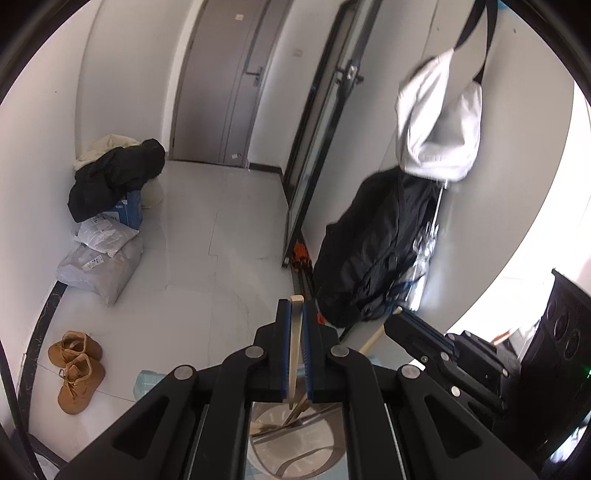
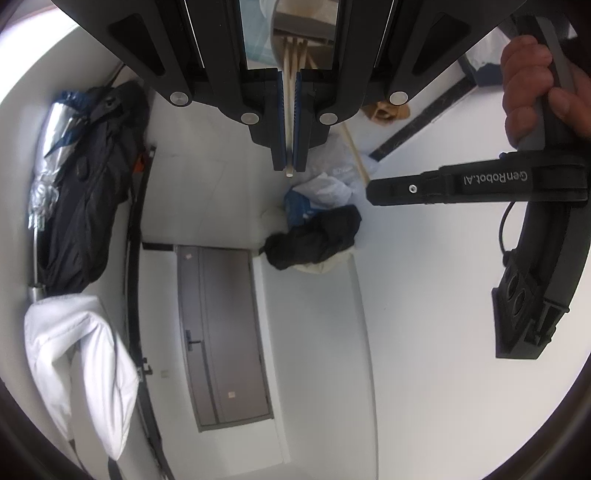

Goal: Organize utensils
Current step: 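Open both grippers to release the chopsticks into the holder, then lower the right gripper to the chopsticks beside the holder and grasp them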

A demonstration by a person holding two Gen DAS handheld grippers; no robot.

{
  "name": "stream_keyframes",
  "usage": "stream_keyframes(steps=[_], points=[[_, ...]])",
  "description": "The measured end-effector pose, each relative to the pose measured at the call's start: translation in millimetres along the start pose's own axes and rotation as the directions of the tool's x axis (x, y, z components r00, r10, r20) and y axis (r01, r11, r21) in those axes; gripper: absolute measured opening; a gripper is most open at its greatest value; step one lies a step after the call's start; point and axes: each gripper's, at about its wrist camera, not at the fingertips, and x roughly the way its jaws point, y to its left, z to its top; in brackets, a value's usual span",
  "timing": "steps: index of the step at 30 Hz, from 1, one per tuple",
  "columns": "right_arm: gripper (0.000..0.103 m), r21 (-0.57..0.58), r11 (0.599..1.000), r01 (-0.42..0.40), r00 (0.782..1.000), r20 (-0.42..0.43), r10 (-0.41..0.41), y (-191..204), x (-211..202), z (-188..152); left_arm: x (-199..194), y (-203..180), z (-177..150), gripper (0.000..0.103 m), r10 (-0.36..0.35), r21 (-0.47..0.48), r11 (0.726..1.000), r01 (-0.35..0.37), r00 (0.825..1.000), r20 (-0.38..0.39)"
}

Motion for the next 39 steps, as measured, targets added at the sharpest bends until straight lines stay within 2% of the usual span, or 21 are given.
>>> stream_keyframes(steps=[4, 7, 9, 11, 12, 14, 16, 20, 22, 24, 27, 29, 31, 39], points=[[0.006, 0.015, 1.0, -0.017, 0.999, -0.036, 0.017, -2, 6, -10, 9, 4, -1, 0.003, -0.018, 0.002, 1.0, 0.018, 0.997, -0.074], [0.009, 0.03, 0.999, -0.015, 0.998, -0.063, 0.017, -5, 8, -18, 11, 6, -2, 0.005, 0.004, -0.007, 1.0, -0.005, 0.995, -0.1], [0.017, 0.048, 0.999, -0.017, 0.998, -0.062, 0.02, -7, 4, -21, 8, 5, -3, 0.013, 0.026, -0.001, 1.0, -0.026, 0.995, -0.099], [0.028, 0.063, 0.998, -0.017, 0.998, -0.054, 0.02, -10, -4, -25, 3, 5, -4, 0.03, 0.051, -0.011, 0.999, -0.052, 0.995, -0.086], [0.033, 0.065, 0.998, -0.014, 0.999, -0.048, 0.017, -11, -9, -26, 1, 5, -4, 0.033, 0.06, -0.019, 0.998, -0.062, 0.995, -0.077], [0.034, 0.065, 0.998, 0.002, 0.999, -0.041, 0.0, -12, -18, -28, -6, 5, -6, 0.046, 0.08, -0.033, 0.996, -0.082, 0.995, -0.053], [0.037, 0.07, 0.997, 0.013, 0.999, -0.036, -0.011, -13, -28, -29, -10, 2, -8, 0.052, 0.112, -0.034, 0.993, -0.113, 0.993, -0.037], [0.047, 0.08, 0.996, 0.037, 0.999, -0.018, -0.036, -12, -46, -30, -22, -3, -14, 0.054, 0.155, -0.024, 0.987, -0.156, 0.988, -0.022], [0.068, 0.085, 0.993, 0.08, 0.997, 0.001, -0.08, -13, -56, -29, -27, -5, -17, 0.054, 0.158, -0.027, 0.987, -0.158, 0.987, -0.017], [0.077, 0.098, 0.988, 0.118, 0.991, 0.045, -0.123, -13, -69, -29, -35, -7, -20, 0.054, 0.156, -0.037, 0.987, -0.156, 0.988, -0.004], [0.077, 0.108, 0.988, 0.11, 0.989, 0.083, -0.12, -11, -86, -29, -46, -11, -25, 0.059, 0.169, -0.041, 0.985, -0.168, 0.986, 0.018], [0.077, 0.104, 0.988, 0.115, 0.989, 0.086, -0.124, -6, -94, -30, -52, -12, -28, 0.069, 0.175, -0.048, 0.984, -0.173, 0.984, 0.033], [0.077, 0.096, 0.989, 0.115, 0.988, 0.091, -0.124, -1, -100, -31, -59, -14, -33, 0.072, 0.193, -0.056, 0.98, -0.191, 0.98, 0.052], [0.077, 0.083, 0.989, 0.125, 0.986, 0.101, -0.133, 15, -125, -43, -75, -18, -62, 0.078, 0.238, -0.065, 0.97, -0.234, 0.968, 0.077]])
